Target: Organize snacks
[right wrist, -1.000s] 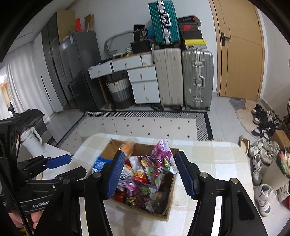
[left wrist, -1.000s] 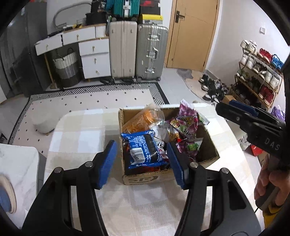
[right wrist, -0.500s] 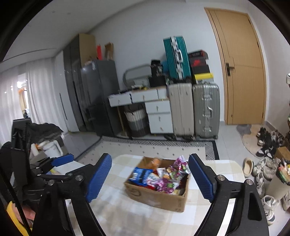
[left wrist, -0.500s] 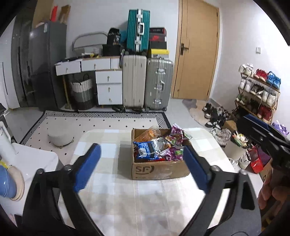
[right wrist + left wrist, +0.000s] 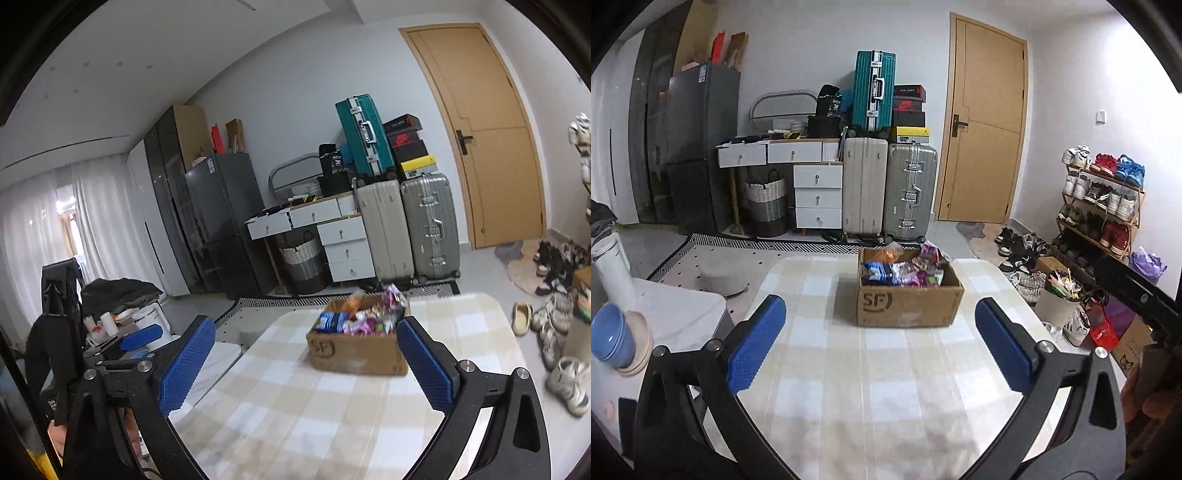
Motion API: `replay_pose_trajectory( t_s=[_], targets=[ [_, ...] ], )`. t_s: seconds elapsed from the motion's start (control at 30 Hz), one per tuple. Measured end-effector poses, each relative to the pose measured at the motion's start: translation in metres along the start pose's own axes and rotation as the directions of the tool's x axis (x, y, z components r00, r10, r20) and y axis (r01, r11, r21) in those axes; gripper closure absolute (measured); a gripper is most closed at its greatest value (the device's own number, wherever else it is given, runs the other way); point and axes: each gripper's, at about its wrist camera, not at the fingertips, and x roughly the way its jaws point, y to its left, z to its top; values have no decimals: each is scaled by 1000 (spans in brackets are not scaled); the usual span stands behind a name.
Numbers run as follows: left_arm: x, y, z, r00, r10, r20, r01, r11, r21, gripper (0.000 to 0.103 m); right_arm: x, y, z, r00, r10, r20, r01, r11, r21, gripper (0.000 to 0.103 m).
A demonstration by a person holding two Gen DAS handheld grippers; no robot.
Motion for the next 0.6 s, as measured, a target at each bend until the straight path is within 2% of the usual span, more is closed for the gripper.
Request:
replay_pose_trajectory(
  t_s=[0.07, 0.17, 0.3, 0.43, 0.6],
  targets=[
    [-19, -1, -15, 1000, 18, 16, -19, 1000, 8, 1, -19, 5, -12, 1000, 3, 8, -3, 1000, 6, 3],
    [-39, -1, -39, 998, 52, 29, -52, 998, 18, 1, -36, 11, -32, 999, -36, 27, 36, 999, -16, 1],
    [-48, 4, -63, 996, 84, 11, -84, 996, 0, 1, -35, 4, -57, 999, -53, -4, 53, 999, -4, 1],
    [-34, 14, -77, 993, 113, -18, -114, 993, -20, 1, -22, -7, -74, 996, -77, -46, 78, 997, 20, 1],
    [-9, 17, -84, 993, 113, -46, -115, 993, -29, 1, -9, -20, -75, 995, -90, -44, 92, 995, 35, 1]
  ],
)
